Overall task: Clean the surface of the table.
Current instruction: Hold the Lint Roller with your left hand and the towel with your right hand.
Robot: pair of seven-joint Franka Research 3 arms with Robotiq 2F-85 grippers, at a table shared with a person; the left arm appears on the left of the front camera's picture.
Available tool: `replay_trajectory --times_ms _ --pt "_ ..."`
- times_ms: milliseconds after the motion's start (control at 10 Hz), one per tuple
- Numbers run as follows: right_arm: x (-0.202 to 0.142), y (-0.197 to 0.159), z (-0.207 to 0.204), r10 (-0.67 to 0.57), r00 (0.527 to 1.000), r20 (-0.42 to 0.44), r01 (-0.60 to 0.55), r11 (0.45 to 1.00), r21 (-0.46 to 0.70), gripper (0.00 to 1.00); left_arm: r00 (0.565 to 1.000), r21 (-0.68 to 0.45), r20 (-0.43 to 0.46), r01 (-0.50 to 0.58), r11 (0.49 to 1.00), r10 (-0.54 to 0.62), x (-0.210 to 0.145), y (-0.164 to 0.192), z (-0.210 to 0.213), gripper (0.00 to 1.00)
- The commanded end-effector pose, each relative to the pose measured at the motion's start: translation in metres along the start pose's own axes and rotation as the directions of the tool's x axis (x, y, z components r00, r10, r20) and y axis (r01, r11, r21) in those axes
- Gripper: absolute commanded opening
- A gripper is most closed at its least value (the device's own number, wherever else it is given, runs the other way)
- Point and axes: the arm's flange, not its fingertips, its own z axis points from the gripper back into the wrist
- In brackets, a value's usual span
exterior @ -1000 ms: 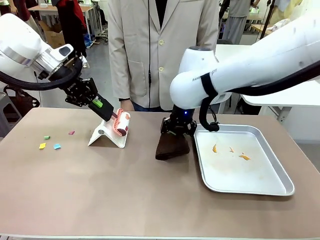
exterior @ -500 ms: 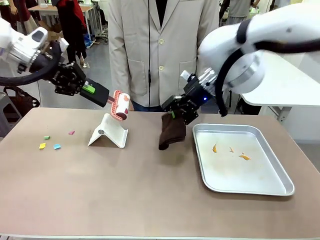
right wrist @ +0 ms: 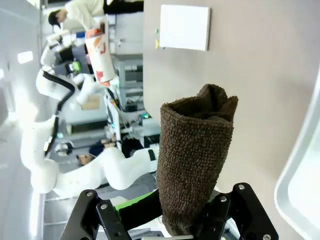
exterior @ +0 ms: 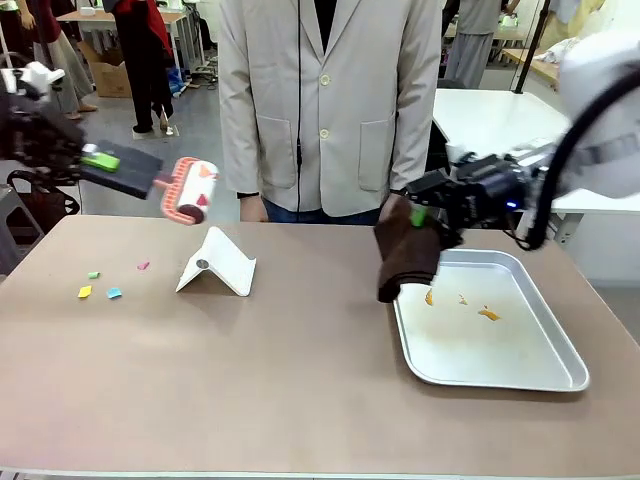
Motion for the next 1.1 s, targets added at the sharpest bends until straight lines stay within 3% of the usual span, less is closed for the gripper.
replay_trajectory --times_ms 0,300,600,800,1000 --pt "-0.027 -0.01 0.027 -0.04 0.993 0.107 0.035 0.998 0.047 0.0 0.999 -0.081 0.007 -0.049 0.996 0.05 -0.026 0.016 0.038 0.0" --pt "-0.046 -0.058 0.101 -0.146 0.966 0.212 0.115 0.982 0.15 0.0 0.991 -0.115 -0.105 -0.096 0.989 0.085 -0.071 0.065 0.097 0.0" --pt "-0.058 -0.101 0.158 -0.246 0.931 0.271 0.177 0.951 0.255 0.0 0.992 -0.144 -0.109 -0.073 0.987 0.058 -0.1 0.099 0.129 0.0" --pt "-0.067 -0.126 0.176 -0.249 0.923 0.293 0.161 0.943 0.292 0.0 0.998 -0.232 -0.04 -0.049 0.971 0.041 -0.108 0.125 0.14 0.0" --pt "-0.071 -0.125 0.175 -0.238 0.913 0.331 0.152 0.952 0.266 0.0 0.994 -0.24 -0.06 -0.103 0.965 0.091 -0.096 0.133 0.132 0.0"
